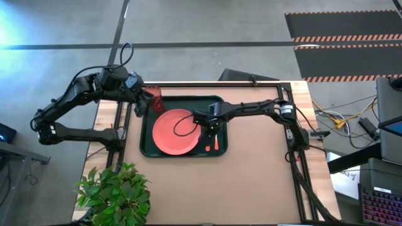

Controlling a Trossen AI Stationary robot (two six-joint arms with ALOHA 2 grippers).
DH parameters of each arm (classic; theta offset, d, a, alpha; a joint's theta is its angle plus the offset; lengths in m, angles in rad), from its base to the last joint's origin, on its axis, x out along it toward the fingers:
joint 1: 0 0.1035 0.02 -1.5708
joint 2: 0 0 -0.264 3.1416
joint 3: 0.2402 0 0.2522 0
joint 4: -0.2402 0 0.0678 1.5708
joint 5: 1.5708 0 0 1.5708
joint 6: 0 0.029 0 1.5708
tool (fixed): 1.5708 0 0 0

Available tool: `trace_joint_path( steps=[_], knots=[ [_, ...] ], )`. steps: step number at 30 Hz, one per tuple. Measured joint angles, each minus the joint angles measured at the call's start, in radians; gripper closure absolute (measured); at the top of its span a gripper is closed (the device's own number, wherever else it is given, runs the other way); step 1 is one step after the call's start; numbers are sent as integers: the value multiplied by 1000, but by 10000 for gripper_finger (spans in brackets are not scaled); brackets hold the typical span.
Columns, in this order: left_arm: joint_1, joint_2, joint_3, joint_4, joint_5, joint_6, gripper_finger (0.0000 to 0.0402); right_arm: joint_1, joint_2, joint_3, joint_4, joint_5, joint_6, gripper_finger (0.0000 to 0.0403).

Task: Pick and place plate/cup/fork/spoon on tray
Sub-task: Adjust the orange fork on the black table tray

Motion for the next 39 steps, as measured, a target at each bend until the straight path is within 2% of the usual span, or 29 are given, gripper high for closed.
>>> trace_joint_path(
  steps=[19, 33, 39],
  knots=[
    [0, 0, 0, 0, 0, 0, 312, 0, 1, -83, 104, -20, 8, 395],
    [1, 0, 0, 0, 0, 0, 312, -1, 1, -99, 142, 60, -47, 395],
    [1, 0, 0, -1, 0, 0, 312, -8, 1, -129, 147, 60, -40, 395]
  ],
)
